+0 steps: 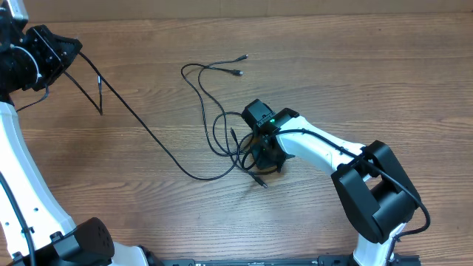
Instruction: Untangle cables
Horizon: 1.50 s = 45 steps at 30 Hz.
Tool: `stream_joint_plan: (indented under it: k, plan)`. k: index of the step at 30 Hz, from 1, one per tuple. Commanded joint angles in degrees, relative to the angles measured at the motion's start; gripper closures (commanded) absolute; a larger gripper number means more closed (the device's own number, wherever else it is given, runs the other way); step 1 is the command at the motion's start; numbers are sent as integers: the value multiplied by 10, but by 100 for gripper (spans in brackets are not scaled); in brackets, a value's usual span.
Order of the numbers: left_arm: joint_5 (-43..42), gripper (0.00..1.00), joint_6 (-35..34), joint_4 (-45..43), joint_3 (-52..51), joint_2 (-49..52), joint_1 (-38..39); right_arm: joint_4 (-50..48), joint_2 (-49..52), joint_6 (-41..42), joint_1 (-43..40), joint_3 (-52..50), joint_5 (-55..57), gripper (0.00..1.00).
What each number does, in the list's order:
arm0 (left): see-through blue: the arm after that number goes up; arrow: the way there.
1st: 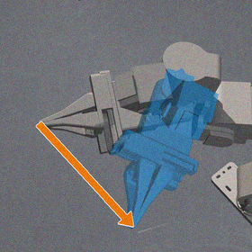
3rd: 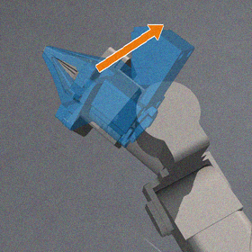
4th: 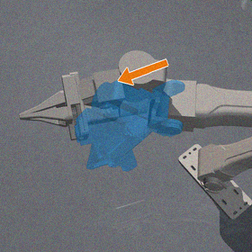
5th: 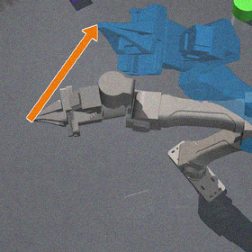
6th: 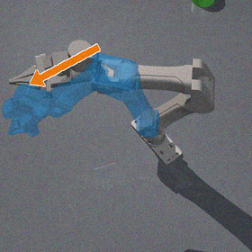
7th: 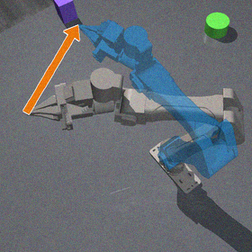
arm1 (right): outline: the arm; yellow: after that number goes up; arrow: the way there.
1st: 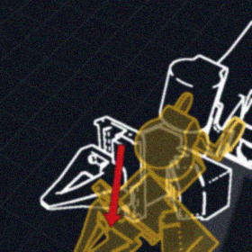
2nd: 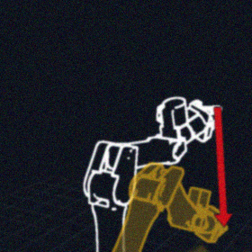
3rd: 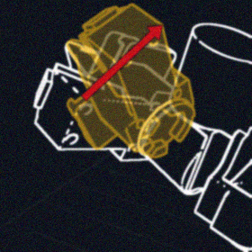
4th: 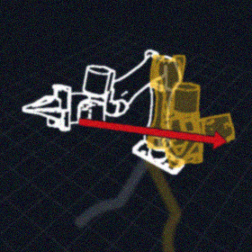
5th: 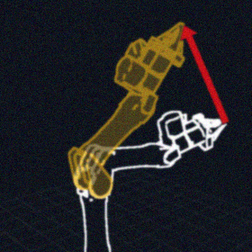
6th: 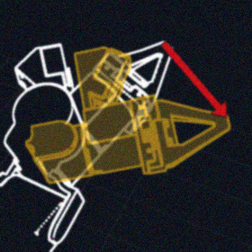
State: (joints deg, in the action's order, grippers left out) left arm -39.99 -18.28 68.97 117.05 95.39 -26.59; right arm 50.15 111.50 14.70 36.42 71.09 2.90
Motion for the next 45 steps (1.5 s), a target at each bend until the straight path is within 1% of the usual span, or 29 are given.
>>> stream_joint_plan:
  k: [1,5,7,9,12,14,15,21,25,28,30,33,34,35,36,37,38,41,45]
  plan:
    - [2,94,16,1,12,-3,4,-11,5,-4,-2,-6,57,96]
    - [2,93,16,2,12,-3,4,-27,5,-4,-2,-6,81,96]
    - [2,90,16,4,12,-3,4,-31,5,-4,-5,-6,81,96]
    - [2,90,16,5,12,-3,4,-31,5,2,-13,-6,80,96]
    - [2,91,16,5,12,-3,4,-35,5,8,-33,-6,80,96]
    - [2,96,16,5,12,-3,4,-41,5,25,-52,-6,80,96]
    - [2,96,16,5,12,-3,4,-42,5,35,-60,-6,80,96]
    - [2,96,16,8,11,-3,4,-38,5,41,-106,-6,3,95]
    - [7,96,18,8,3,-2,20,-36,5,40,-118,-6,-14,92]
    - [52,96,17,14,-9,-1,53,-37,5,39,-118,-6,-22,90]
    - [95,96,15,25,-24,-1,92,-37,5,39,-118,-6,-22,77]
    - [130,96,16,31,-58,0,148,-37,5,39,-118,-6,-22,66]
    - [141,93,16,30,-74,0,171,-37,5,39,-118,-6,-22,60]
    - [153,87,15,28,-93,0,194,-37,5,39,-118,-6,-22,59]
    - [163,79,15,26,-109,0,214,-38,5,39,-118,-6,-22,57]
    - [174,75,16,24,-129,0,236,-38,5,39,-118,-6,-22,55]
    - [184,73,16,22,-146,0,255,-38,5,39,-118,-6,-22,53]
    - [215,73,15,9,-206,0,313,-38,5,39,-118,-6,-21,53]
    - [222,72,12,-17,-277,0,372,-38,5,39,-118,-6,-21,52]
